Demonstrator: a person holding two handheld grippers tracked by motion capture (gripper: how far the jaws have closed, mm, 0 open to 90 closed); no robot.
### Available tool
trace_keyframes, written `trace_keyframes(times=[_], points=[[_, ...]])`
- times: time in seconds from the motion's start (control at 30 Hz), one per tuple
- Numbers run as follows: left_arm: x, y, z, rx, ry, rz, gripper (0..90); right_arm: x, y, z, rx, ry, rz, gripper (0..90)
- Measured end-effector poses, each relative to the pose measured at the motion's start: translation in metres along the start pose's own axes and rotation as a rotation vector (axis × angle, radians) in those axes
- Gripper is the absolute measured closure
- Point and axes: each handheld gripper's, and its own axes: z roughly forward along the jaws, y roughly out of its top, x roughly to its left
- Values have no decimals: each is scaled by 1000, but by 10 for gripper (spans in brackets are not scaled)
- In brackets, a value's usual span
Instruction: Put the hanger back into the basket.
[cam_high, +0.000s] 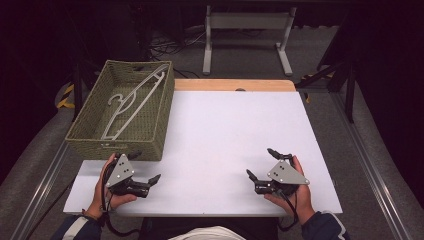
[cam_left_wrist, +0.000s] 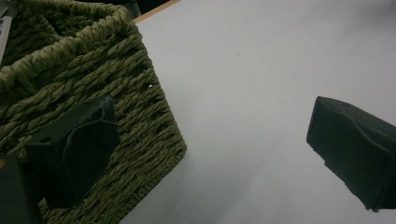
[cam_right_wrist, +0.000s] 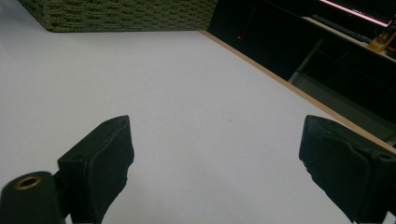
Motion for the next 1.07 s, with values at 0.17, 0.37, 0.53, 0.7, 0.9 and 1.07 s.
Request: trace_keyframes(times=[0.17,0.37,0.53,0.7,0.9,1.07], points=[[1,-1,0,7,-1,1,32,0,1,1,1,4,0,106],[0,0,2,4,-6,-1,32,0,0,0,-1,1,0,107],[1,0,2,9,0,0,32,-1,0,0,-2,0,4,107],[2,0,3,3,-2,-13,32,-1,-1,1,1,3,5,106],[3,0,5,13,-10,-14,32,-3,-2,2,7,1,6,107],[4,0,7,16,-7,-22,32,-3,-2,2,7,3,7,106]])
